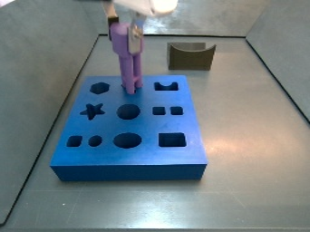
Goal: Insert the 3 prong object.
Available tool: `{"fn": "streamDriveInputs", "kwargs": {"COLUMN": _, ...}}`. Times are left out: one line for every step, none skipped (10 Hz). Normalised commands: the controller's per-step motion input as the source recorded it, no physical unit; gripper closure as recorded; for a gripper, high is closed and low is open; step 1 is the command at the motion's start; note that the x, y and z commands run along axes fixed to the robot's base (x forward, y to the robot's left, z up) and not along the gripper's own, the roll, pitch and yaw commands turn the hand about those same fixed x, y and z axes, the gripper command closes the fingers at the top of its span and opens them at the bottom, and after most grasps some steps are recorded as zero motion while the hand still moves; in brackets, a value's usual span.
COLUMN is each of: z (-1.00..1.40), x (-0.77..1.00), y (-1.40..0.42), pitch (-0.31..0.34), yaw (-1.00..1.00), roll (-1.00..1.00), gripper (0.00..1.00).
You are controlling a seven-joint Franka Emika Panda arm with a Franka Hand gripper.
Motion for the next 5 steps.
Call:
{"fn": "streamDriveInputs", "kwargs": {"z": -0.34, "x": 0.01, "y": 0.0, "pitch": 0.0, "yaw": -0.14, "roll": 0.0, "gripper": 1.0}}
{"fn": "streamDriveInputs", "kwargs": {"z": -0.3, "x": 0.0, "y": 0.0, "pitch": -0.014, "yaw": 0.0, "roll": 0.0, "gripper": 1.0}}
{"fn": "streamDriveInputs", "kwargs": {"z": -0.2, "x": -0.03, "y": -0.01, "pitch": -0.087, "yaw": -0.03, "roll": 0.01, "gripper": 1.0}}
{"fn": "streamDriveInputs", "kwargs": {"z": -0.03, "x": 0.0, "y": 0.0, "pitch": -0.067, "yaw": 0.0, "roll": 0.0, "gripper": 1.0}}
{"fn": "streamDriveInputs", "kwargs": {"z": 0.0, "x": 0.0, "y": 0.0, "pitch": 0.0, "yaw": 0.0, "roll": 0.0, "gripper": 1.0}}
